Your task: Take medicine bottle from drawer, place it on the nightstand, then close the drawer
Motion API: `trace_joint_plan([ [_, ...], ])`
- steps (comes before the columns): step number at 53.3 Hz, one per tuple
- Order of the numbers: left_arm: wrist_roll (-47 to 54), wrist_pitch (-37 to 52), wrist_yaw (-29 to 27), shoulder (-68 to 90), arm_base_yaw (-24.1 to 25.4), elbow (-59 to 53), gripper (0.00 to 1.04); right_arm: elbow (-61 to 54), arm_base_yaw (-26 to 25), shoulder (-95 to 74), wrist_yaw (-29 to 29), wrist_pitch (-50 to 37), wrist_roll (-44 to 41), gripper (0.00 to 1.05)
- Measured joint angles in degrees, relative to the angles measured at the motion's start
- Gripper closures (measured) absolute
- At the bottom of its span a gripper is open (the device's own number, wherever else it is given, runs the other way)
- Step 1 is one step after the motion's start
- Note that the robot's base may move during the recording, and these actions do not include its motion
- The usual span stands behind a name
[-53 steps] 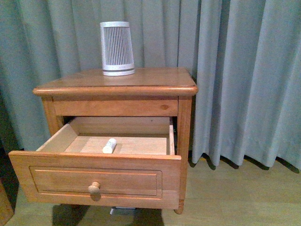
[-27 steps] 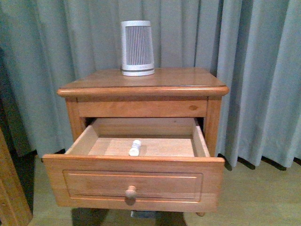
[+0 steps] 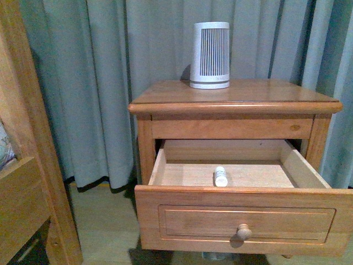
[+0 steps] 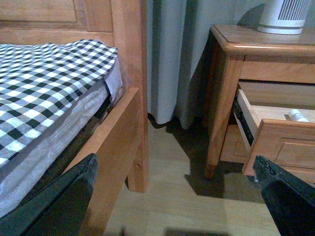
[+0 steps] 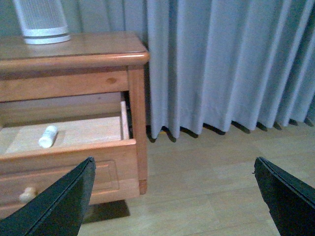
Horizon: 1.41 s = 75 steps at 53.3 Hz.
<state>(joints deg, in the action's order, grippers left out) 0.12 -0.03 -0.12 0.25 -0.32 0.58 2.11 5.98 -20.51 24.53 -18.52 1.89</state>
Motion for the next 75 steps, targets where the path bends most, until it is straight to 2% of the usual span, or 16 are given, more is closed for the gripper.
trace_joint_plan([
  [2, 0.02, 0.0, -0.07, 0.0, 0.02, 0.0, 0.07, 2.84, -0.63, -9.7, -0.44, -6.8, 0.2, 0.07],
  [5, 0.02, 0.0, -0.02, 0.0, 0.02, 0.0, 0.07, 6.43, -1.33, -17.57, -2.21, -11.3, 0.76, 0.07],
  [10, 0.02, 0.0, -0.04, 0.0, 0.02, 0.0, 0.07, 14.91, -2.62, -31.04, -4.11, -12.85, 1.92, 0.07],
  [14, 0.0, 0.0, -0.02, 0.0, 0.02, 0.0, 0.07, 23.06, -2.89, -42.05, -6.67, -8.5, 3.65, 0.07],
  [21, 0.02, 0.0, -0.02, 0.0, 0.02, 0.0, 0.07, 36.92, -1.95, -57.7, -7.5, -1.73, 4.68, 0.07],
  [43, 0.02, 0.0, -0.02, 0.0, 0.02, 0.0, 0.07, 75.34, 4.39, -90.79, -10.95, 17.79, 10.53, 0.07],
  [75, 0.0, 0.0, -0.02, 0.0, 0.02, 0.0, 0.07, 105.85, 7.82, -122.14, -8.39, 26.6, 13.81, 0.07],
])
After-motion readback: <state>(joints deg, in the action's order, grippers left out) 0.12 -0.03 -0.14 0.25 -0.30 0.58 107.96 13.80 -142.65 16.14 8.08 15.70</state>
